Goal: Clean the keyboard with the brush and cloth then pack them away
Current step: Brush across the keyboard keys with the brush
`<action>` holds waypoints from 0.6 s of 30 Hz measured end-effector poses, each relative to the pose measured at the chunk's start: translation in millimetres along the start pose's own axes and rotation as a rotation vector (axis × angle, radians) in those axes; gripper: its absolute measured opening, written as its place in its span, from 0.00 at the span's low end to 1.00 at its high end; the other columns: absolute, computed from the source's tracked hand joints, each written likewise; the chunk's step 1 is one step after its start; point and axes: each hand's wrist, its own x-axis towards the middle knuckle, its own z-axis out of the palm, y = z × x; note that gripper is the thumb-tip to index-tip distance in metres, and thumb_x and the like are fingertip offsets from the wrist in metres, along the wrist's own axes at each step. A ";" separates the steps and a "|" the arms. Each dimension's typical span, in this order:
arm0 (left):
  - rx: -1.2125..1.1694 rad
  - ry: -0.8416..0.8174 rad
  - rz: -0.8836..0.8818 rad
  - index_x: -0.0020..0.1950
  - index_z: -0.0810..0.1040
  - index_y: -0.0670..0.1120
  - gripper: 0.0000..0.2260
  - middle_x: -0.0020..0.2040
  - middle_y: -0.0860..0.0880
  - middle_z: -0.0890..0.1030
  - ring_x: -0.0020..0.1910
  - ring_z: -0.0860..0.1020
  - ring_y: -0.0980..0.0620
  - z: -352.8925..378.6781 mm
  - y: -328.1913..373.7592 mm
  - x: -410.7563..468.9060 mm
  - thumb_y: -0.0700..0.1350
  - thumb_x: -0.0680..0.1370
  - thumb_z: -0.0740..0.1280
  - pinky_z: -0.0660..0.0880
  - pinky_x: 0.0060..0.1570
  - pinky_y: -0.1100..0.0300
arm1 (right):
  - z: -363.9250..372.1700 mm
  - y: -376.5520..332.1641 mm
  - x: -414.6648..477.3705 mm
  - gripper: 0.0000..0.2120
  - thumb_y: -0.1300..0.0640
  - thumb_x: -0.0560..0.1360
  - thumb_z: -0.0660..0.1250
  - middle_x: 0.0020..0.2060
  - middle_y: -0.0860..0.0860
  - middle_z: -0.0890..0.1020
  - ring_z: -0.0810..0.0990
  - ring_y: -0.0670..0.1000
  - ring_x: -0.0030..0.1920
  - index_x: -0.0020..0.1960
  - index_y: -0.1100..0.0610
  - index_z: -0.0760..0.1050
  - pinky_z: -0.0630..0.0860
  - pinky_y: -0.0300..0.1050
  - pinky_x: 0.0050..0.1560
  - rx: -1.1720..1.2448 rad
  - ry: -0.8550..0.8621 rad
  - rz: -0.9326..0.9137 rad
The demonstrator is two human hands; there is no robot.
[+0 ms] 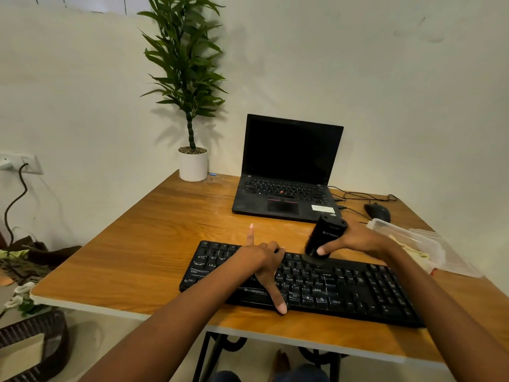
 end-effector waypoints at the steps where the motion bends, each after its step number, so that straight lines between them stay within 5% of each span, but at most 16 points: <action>1: -0.009 -0.002 0.002 0.77 0.38 0.44 0.56 0.77 0.45 0.46 0.76 0.46 0.43 0.5 -0.3 -0.5 0.69 0.65 0.69 0.25 0.61 0.33 | 9.0 1.8 1.0 0.19 0.63 0.65 0.75 0.50 0.52 0.82 0.79 0.49 0.52 0.54 0.55 0.75 0.75 0.43 0.56 0.016 0.006 -0.013; 9: -0.015 0.035 0.036 0.77 0.37 0.44 0.56 0.78 0.45 0.45 0.76 0.44 0.44 4.4 -3.5 -1.6 0.69 0.66 0.68 0.24 0.60 0.32 | -18.1 8.6 -10.8 0.22 0.53 0.58 0.78 0.45 0.51 0.83 0.80 0.48 0.49 0.50 0.57 0.77 0.75 0.45 0.55 -0.204 -0.157 0.070; 13: -0.167 0.280 0.058 0.77 0.38 0.47 0.54 0.78 0.48 0.40 0.76 0.39 0.48 29.0 -32.3 -19.2 0.72 0.66 0.64 0.20 0.55 0.39 | -16.4 -3.7 0.6 0.25 0.53 0.57 0.78 0.47 0.53 0.83 0.80 0.51 0.51 0.52 0.59 0.77 0.74 0.50 0.58 -0.214 -0.150 0.049; 16: -0.489 0.640 -0.181 0.76 0.55 0.51 0.42 0.76 0.52 0.56 0.75 0.55 0.51 71.9 -78.4 -45.9 0.74 0.69 0.51 0.33 0.69 0.40 | 0.3 1.0 3.5 0.20 0.60 0.62 0.78 0.47 0.52 0.83 0.80 0.50 0.50 0.52 0.58 0.77 0.74 0.45 0.55 -0.168 -0.098 0.034; 18: -0.781 0.835 -0.379 0.64 0.74 0.52 0.20 0.65 0.49 0.75 0.65 0.71 0.49 102.0 -107.5 -56.0 0.61 0.79 0.55 0.52 0.71 0.44 | 12.0 1.5 5.7 0.17 0.61 0.63 0.77 0.43 0.50 0.83 0.81 0.47 0.47 0.49 0.57 0.78 0.75 0.39 0.50 -0.115 -0.069 0.011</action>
